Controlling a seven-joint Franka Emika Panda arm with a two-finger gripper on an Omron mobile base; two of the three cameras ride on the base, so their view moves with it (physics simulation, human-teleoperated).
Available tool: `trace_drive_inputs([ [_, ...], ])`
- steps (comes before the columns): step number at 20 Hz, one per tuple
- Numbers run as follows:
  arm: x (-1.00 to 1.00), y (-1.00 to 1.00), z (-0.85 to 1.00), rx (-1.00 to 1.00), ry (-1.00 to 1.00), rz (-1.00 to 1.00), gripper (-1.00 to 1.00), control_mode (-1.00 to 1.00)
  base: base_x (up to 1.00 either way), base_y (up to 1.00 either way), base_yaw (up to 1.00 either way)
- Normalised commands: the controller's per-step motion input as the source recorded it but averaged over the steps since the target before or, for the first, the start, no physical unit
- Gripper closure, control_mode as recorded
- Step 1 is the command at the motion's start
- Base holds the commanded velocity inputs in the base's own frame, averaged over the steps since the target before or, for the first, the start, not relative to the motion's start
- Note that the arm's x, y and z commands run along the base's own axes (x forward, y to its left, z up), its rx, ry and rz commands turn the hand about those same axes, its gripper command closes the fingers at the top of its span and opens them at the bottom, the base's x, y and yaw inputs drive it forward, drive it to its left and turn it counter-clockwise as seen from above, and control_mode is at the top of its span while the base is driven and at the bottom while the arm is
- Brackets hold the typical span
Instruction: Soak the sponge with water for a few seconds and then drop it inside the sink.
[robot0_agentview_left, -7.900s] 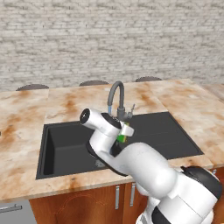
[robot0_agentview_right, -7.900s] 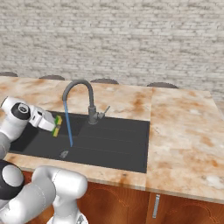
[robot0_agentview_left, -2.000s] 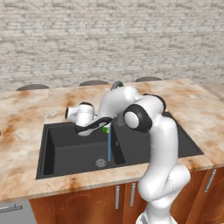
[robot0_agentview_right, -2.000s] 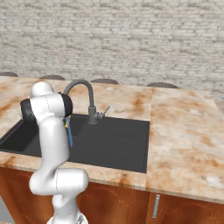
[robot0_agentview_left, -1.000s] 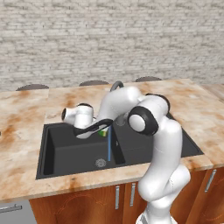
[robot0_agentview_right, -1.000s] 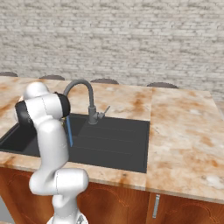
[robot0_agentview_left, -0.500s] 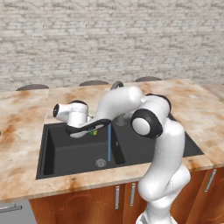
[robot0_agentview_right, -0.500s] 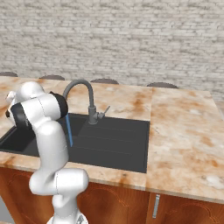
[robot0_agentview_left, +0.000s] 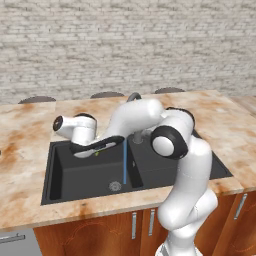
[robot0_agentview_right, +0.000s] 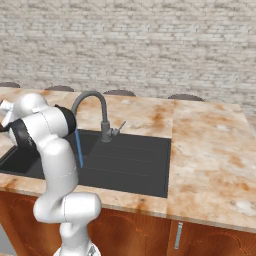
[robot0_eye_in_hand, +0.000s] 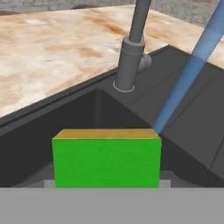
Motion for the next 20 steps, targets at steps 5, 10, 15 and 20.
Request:
trace_drive_inputs([
  [5,0.0,0.28,0.01,0.24,0.16,0.23,1.0,-1.0,0.0,0.0,0.0],
  [10,0.0,0.32,0.04,0.22,0.18,0.26,1.0,-1.0,0.0,0.0,0.0],
  [15,0.0,0.19,0.01,0.07,0.09,0.31,1.0,-1.0,0.0,0.0,0.0],
  [20,0.0,0.06,0.0,0.01,0.08,0.37,1.0,-1.0,0.0,0.0,0.0],
])
